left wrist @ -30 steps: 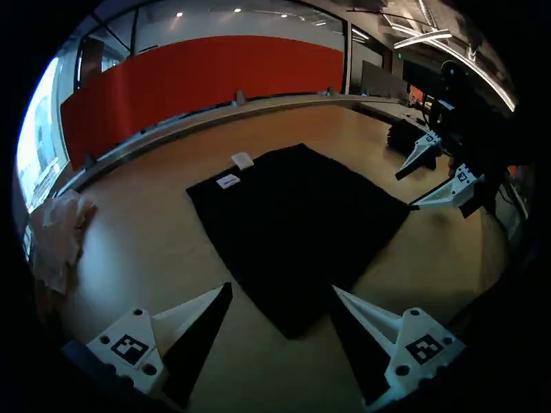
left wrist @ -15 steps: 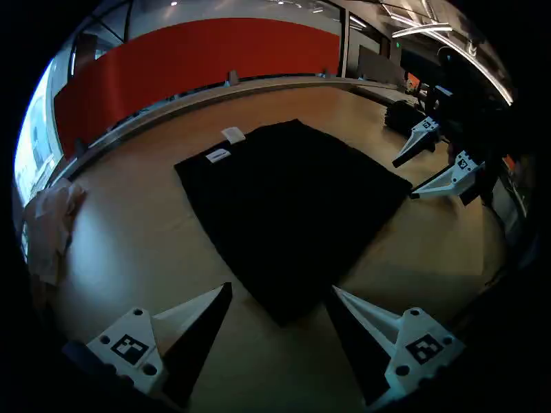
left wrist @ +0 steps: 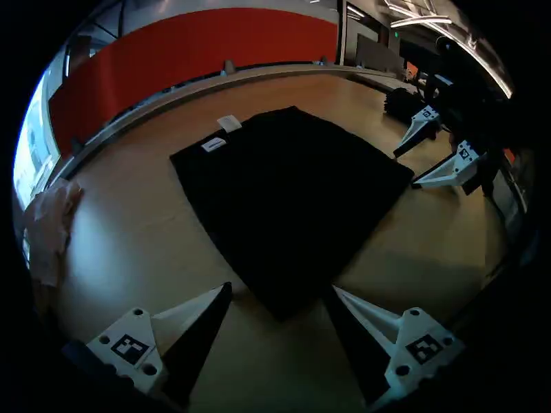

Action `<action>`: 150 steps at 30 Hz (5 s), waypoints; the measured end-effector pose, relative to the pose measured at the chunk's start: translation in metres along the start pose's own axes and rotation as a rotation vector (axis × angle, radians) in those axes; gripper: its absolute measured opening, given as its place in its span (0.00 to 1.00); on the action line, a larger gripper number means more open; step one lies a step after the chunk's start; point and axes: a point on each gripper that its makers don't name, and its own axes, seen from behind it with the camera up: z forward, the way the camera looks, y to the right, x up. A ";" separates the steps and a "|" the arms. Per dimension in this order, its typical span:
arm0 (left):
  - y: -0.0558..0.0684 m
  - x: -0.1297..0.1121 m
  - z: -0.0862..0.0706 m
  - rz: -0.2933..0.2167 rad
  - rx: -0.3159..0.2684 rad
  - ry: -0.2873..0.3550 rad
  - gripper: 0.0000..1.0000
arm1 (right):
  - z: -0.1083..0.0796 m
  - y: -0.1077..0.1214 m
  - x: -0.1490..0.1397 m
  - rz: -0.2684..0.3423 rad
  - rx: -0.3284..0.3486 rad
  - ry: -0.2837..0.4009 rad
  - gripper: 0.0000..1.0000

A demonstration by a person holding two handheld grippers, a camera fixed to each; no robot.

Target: Fold towel

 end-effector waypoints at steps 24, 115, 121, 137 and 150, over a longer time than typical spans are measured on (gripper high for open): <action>0.009 0.000 0.001 0.012 -0.008 -0.041 0.71 | 0.000 -0.006 0.000 -0.005 0.020 -0.011 0.53; 0.041 0.081 -0.118 -0.177 -0.019 -0.016 0.08 | -0.132 -0.043 0.097 0.012 0.033 0.161 0.10; 0.036 0.085 -0.111 -0.190 -0.003 -0.014 0.08 | -0.125 -0.039 0.103 0.009 0.032 0.163 0.10; 0.016 0.099 -0.072 -0.214 0.024 -0.026 0.08 | -0.086 -0.003 0.102 0.014 0.001 0.112 0.10; 0.005 0.099 -0.050 -0.219 0.027 -0.042 0.08 | -0.062 0.015 0.101 0.051 -0.007 0.096 0.10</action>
